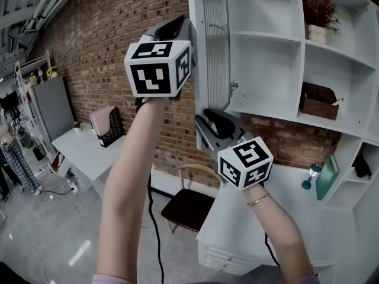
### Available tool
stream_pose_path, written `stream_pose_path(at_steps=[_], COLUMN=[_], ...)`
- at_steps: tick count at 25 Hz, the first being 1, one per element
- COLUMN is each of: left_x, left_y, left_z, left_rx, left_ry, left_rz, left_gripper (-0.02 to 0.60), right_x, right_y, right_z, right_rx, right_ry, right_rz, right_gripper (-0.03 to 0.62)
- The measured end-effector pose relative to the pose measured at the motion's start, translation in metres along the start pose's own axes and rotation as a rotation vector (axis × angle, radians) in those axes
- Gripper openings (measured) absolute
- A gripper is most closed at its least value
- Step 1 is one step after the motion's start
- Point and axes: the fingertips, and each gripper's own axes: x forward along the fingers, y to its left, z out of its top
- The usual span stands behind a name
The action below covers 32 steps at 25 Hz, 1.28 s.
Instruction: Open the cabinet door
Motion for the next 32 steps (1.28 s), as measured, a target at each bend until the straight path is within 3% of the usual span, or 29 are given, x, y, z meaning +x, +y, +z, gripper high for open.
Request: stream_pose_path(at_steps=[7, 13, 20, 24, 32], left_x=[-0.018, -0.037, -0.061, -0.077, -0.109], left_y=[0.012, 0.002, -0.012, -0.034, -0.096], left_z=[0.0, -0.007, -0.033, -0.041, -0.072], left_rx=[0.031, -0.004, -0.098, -0.134, -0.101], left_ry=[-0.036, -0.051, -0.048, -0.063, -0.027], left_rz=[0.007, -0.008, -0.014, -0.032, -0.079], left_gripper=[0.014, 0.014, 0.014, 0.014, 0.014], right_x=[0.005, 0.002, -0.008, -0.028, -0.08], right_y=[0.004, 0.006, 0.003, -0.006, -0.029], right_z=[-0.002, -0.001, -0.001, -0.005, -0.037], right_rx=[-0.021, -0.02, 0.004, 0.024, 0.028], right_ry=[-0.029, -0.025, -0.014, -0.006, 0.084], right_rz=[-0.013, -0.014, -0.007, -0.031, -0.103], right_gripper=[0.112, 0.103, 0.084, 0.081, 0.08])
